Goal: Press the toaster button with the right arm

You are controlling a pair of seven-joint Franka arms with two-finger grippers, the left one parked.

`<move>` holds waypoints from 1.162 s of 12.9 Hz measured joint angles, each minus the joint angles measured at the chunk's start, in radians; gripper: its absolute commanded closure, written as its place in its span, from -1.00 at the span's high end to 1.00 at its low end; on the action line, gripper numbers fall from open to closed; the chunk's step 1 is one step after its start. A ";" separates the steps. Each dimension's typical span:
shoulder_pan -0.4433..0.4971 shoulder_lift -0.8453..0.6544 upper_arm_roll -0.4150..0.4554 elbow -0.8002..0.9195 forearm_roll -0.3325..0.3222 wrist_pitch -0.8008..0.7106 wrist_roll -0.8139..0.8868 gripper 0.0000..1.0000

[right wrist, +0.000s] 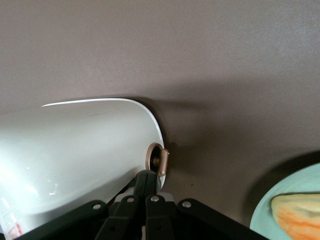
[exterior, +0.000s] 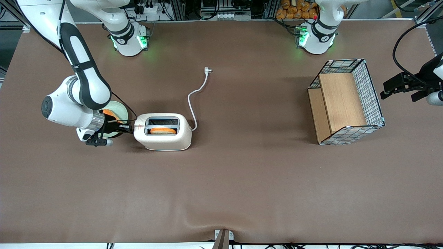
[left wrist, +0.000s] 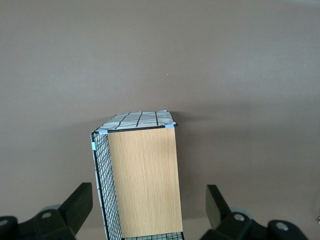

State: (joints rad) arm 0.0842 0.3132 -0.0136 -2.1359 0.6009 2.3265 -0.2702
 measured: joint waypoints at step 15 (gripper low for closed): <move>0.000 0.007 -0.002 0.001 0.015 0.005 -0.010 -1.00</move>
State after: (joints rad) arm 0.0841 0.3199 -0.0155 -2.1351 0.6157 2.3318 -0.2798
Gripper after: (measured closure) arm 0.991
